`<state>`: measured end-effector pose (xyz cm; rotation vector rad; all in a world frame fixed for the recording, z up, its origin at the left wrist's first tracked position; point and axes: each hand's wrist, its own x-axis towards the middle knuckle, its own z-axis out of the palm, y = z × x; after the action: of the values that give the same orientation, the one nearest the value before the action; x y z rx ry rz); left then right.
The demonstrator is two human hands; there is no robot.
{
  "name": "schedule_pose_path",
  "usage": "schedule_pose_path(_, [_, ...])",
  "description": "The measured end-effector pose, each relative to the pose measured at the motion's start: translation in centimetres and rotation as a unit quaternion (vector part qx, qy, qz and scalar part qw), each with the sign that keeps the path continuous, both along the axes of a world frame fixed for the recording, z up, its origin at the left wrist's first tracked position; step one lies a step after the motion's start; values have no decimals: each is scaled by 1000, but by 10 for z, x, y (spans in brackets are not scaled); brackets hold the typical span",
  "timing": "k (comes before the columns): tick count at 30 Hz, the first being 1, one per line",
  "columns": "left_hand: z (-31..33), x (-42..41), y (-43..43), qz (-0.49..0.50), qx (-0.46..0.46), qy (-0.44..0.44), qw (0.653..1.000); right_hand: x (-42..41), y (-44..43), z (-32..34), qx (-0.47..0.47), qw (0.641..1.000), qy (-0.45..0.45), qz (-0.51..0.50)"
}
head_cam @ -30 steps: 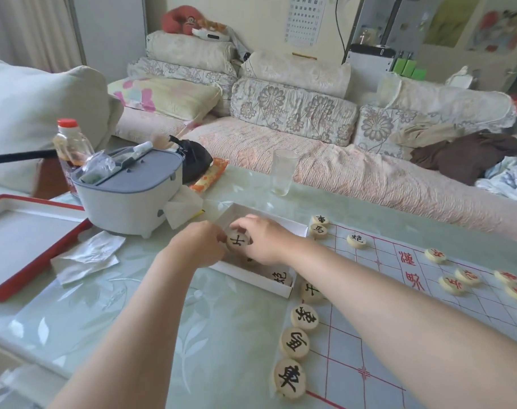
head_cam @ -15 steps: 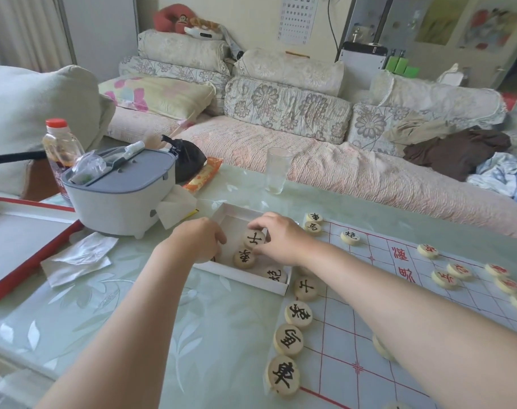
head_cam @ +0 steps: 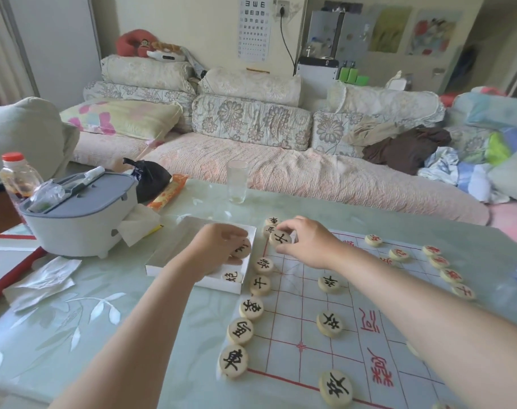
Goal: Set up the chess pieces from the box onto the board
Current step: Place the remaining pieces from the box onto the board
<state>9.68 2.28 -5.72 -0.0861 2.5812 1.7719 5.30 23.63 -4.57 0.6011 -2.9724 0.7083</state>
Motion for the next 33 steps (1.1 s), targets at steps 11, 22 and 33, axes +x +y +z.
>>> schedule_pose_path(11, [-29,22,85,-227,-305,-8,925,42,85,-28,-30,998,-35,-44])
schedule_pose_path(22, [-49,6,86,-266,-407,36,873,27,80,-41,-19,999,-21,-19])
schedule_pose_path(33, [-59,-21,38,-153,-508,140,836,-40,16,-48,23,1000,-5,2])
